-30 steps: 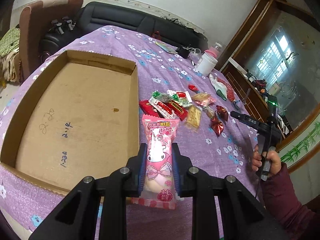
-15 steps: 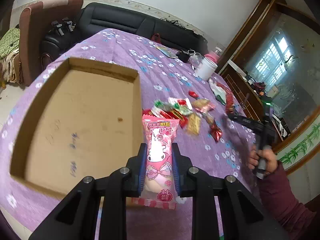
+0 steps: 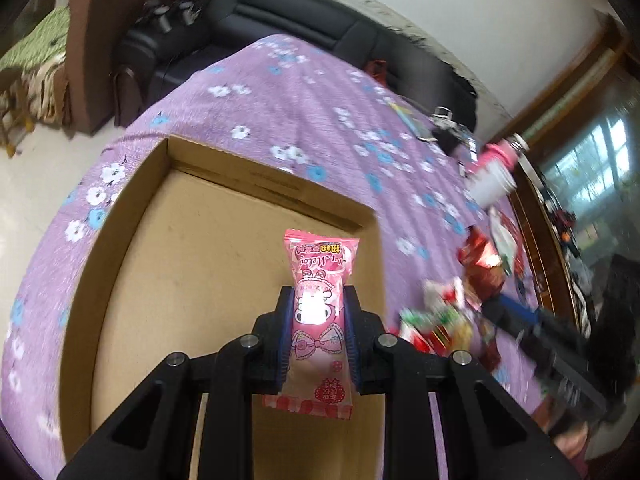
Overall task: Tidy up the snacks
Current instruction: 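Carry both snacks to the cardboard tray and open both grippers to drop them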
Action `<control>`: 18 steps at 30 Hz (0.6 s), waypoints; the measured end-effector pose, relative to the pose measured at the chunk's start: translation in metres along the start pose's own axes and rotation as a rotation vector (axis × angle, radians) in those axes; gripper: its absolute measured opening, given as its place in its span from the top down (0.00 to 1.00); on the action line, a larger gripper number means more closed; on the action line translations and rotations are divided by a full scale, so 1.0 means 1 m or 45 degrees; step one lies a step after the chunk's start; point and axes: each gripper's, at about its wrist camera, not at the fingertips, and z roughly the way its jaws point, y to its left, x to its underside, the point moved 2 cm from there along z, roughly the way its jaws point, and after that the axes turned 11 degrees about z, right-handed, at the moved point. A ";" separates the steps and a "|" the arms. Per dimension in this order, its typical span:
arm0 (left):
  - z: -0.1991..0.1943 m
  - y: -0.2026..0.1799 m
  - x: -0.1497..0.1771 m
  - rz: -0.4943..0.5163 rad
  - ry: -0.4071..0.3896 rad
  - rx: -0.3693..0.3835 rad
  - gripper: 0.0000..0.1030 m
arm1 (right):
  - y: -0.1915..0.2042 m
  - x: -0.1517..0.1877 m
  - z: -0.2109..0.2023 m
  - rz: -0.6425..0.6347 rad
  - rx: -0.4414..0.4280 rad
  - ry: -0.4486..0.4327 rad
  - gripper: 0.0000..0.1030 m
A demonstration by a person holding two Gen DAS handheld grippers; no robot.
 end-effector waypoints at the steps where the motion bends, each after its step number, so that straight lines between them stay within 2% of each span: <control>1: 0.006 0.005 -0.003 -0.013 0.004 -0.008 0.78 | 0.006 -0.003 0.011 -0.006 -0.007 0.018 0.75; 4: 0.023 0.017 -0.009 -0.054 0.024 -0.016 0.79 | 0.027 -0.009 0.048 -0.046 -0.001 0.057 0.75; 9: 0.040 0.031 -0.015 -0.099 0.043 -0.020 0.78 | 0.037 -0.012 0.076 -0.059 -0.019 0.110 0.74; 11: 0.042 0.032 -0.016 -0.102 0.039 -0.022 0.73 | 0.039 -0.011 0.079 -0.075 -0.008 0.113 0.71; 13: 0.042 0.033 -0.016 -0.112 0.031 -0.013 0.54 | 0.038 -0.013 0.082 -0.062 -0.012 0.101 0.66; 15: 0.039 0.033 -0.016 -0.126 0.013 -0.016 0.50 | 0.035 -0.015 0.079 -0.031 -0.045 0.100 0.51; 18: 0.027 0.029 -0.015 -0.124 -0.014 0.001 0.50 | 0.029 -0.018 0.058 -0.012 -0.085 0.054 0.50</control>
